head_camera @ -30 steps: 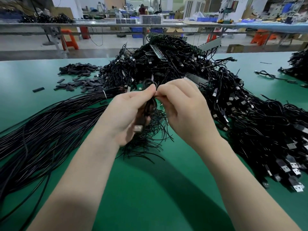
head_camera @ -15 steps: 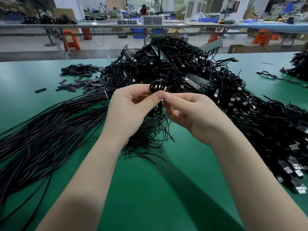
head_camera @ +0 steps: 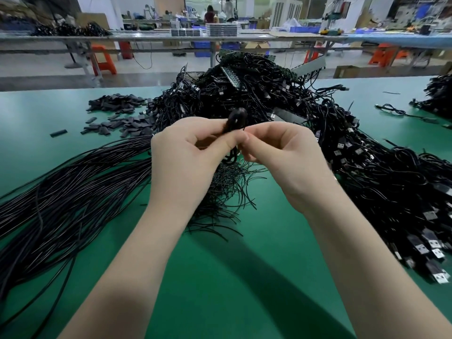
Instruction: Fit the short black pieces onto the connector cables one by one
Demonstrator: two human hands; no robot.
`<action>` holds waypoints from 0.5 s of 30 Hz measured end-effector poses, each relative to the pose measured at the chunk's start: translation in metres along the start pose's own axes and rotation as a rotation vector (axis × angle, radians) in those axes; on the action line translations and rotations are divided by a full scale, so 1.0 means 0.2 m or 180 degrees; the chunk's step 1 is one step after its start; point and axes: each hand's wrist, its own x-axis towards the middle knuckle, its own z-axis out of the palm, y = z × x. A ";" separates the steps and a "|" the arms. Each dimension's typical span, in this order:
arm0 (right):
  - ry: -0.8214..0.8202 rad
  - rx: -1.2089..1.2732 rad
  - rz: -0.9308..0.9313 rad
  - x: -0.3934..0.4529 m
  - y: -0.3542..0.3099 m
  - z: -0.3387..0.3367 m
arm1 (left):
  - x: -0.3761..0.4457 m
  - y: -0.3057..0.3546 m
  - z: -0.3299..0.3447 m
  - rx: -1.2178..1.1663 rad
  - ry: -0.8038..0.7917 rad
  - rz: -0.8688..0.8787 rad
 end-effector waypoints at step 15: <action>0.0147 0.0299 0.0276 0.00 0.01 0.04 | 0.03 -0.02 -0.02 -0.1118 0.0106 -0.0779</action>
